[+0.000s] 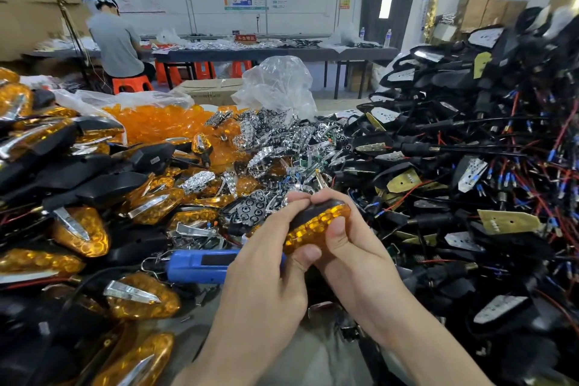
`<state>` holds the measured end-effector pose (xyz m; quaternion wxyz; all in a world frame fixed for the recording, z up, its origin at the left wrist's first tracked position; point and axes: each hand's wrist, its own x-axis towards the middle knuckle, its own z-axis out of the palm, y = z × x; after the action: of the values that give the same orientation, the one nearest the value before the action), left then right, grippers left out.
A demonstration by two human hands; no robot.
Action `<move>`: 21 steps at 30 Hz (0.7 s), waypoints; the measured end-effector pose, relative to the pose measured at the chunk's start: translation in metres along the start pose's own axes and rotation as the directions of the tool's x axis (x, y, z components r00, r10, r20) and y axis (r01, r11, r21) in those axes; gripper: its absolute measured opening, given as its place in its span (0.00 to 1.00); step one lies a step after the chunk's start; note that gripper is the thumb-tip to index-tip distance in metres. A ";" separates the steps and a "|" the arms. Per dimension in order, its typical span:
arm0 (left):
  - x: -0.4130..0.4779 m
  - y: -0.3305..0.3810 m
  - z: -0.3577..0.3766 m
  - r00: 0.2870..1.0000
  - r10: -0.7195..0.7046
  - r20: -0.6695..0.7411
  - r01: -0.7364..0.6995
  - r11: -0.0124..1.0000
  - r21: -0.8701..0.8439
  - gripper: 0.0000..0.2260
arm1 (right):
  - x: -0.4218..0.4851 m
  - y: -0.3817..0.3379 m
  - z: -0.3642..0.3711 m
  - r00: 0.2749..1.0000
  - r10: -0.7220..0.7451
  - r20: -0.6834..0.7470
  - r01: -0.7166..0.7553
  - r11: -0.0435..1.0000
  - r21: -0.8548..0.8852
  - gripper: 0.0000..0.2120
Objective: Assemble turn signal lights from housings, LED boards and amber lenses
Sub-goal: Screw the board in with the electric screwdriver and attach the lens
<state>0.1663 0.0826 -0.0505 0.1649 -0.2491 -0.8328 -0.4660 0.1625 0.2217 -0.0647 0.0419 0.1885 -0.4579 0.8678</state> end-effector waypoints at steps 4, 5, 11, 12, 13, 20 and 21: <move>0.001 -0.004 -0.001 0.999 0.036 0.011 -0.037 0.999 0.024 0.22 | 0.001 -0.002 0.001 1.000 -0.015 0.006 0.015 1.000 0.002 0.12; 0.000 -0.005 -0.001 0.999 0.042 0.016 -0.043 0.999 0.018 0.22 | 0.002 -0.002 0.000 1.000 -0.016 0.009 0.016 1.000 0.000 0.12; -0.002 -0.010 -0.001 0.996 0.065 0.053 -0.065 0.998 0.001 0.19 | -0.001 -0.004 0.000 1.000 -0.022 0.019 0.023 0.999 -0.028 0.11; -0.002 -0.010 -0.001 0.996 0.075 0.046 -0.076 0.997 0.013 0.19 | -0.002 -0.004 0.000 0.999 -0.029 0.015 0.030 0.999 -0.041 0.10; -0.002 -0.010 0.000 0.996 0.083 0.045 -0.083 0.996 0.011 0.19 | -0.002 -0.004 0.001 0.999 -0.038 0.012 0.039 0.997 -0.061 0.10; -0.003 -0.002 -0.005 0.990 0.041 0.134 0.004 0.947 -0.320 0.18 | -0.004 -0.016 0.007 0.994 -0.097 -0.046 0.081 0.958 -0.276 0.17; -0.003 0.000 -0.005 0.982 -0.039 0.187 0.119 0.889 -0.443 0.17 | -0.005 -0.019 0.008 0.997 -0.066 -0.045 0.052 0.966 -0.254 0.17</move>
<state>0.1690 0.0772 -0.0495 0.0101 -0.2860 -0.7222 -0.6297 0.1742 0.2262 -0.0480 0.1034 0.1721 -0.5576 0.8054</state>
